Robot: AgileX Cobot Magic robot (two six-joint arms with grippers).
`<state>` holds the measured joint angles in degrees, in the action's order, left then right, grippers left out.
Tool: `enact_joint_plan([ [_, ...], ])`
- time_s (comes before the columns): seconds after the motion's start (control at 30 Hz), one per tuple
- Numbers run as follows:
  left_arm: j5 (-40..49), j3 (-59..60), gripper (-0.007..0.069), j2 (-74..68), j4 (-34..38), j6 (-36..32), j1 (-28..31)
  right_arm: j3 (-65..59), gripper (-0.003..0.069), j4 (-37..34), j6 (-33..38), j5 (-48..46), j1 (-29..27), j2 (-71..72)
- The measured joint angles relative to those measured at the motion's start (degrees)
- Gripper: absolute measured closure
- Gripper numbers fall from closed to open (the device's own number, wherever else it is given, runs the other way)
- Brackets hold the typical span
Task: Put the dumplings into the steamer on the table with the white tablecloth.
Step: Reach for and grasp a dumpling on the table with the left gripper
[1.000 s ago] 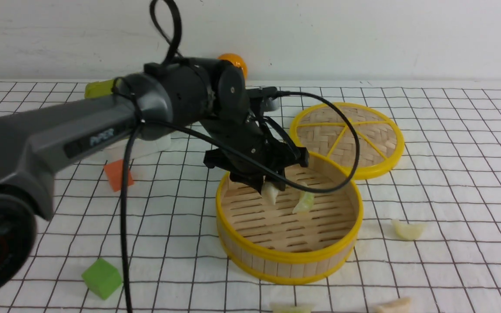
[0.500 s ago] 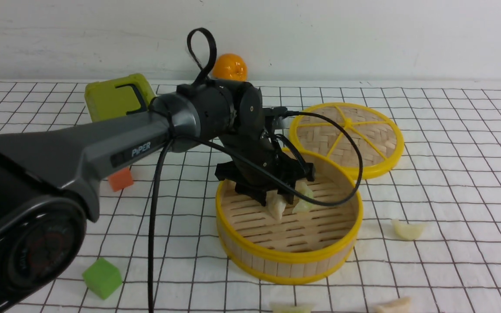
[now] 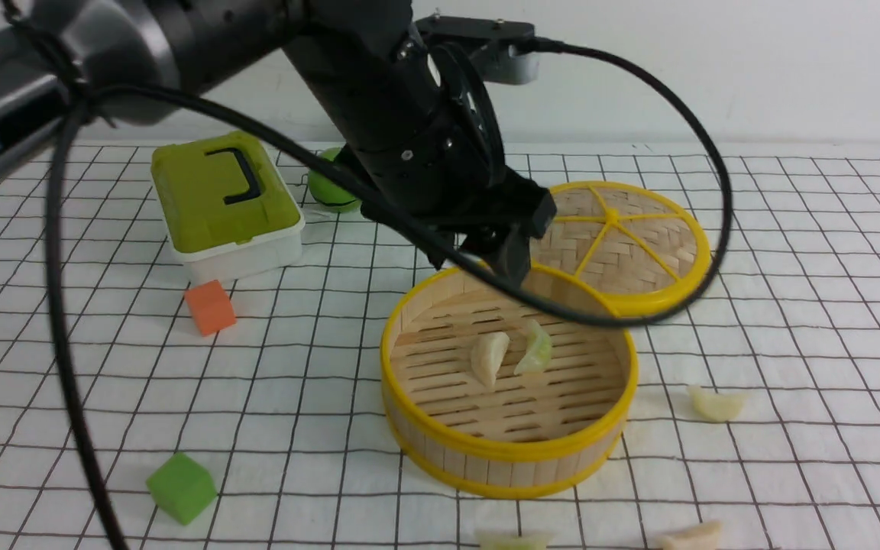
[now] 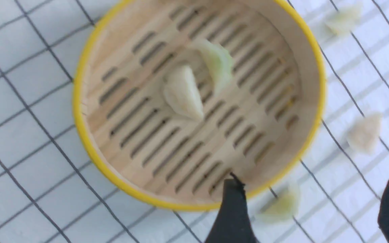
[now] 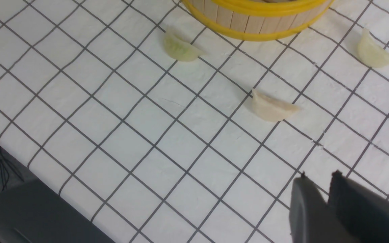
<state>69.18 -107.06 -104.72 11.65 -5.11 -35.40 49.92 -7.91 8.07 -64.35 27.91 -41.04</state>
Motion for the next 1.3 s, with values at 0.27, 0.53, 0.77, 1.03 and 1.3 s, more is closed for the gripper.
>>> enact_joint_plan([
  [0.27,1.5,18.3,0.0129,2.8,2.5,-14.3,-8.0,0.0,0.0547,2.0,0.0,-0.1,0.0,2.0],
  [0.53,-8.3,26.5,0.0148,-0.4,1.6,-23.3,-11.7,0.0,0.0543,4.0,0.0,-0.3,0.0,7.1],
  [0.77,-14.8,26.6,0.0154,-6.7,1.2,-25.3,-11.8,0.0,0.0536,4.7,0.0,-2.0,0.0,10.4],
  [1.03,-18.8,25.9,0.0241,-8.9,-0.8,-26.0,-11.7,0.0,0.0529,4.7,0.0,-4.3,0.0,10.7],
  [1.3,-22.3,25.9,0.0343,-10.0,-0.3,-24.9,-11.5,0.0,0.0520,4.7,0.0,-4.8,0.0,10.7],
])
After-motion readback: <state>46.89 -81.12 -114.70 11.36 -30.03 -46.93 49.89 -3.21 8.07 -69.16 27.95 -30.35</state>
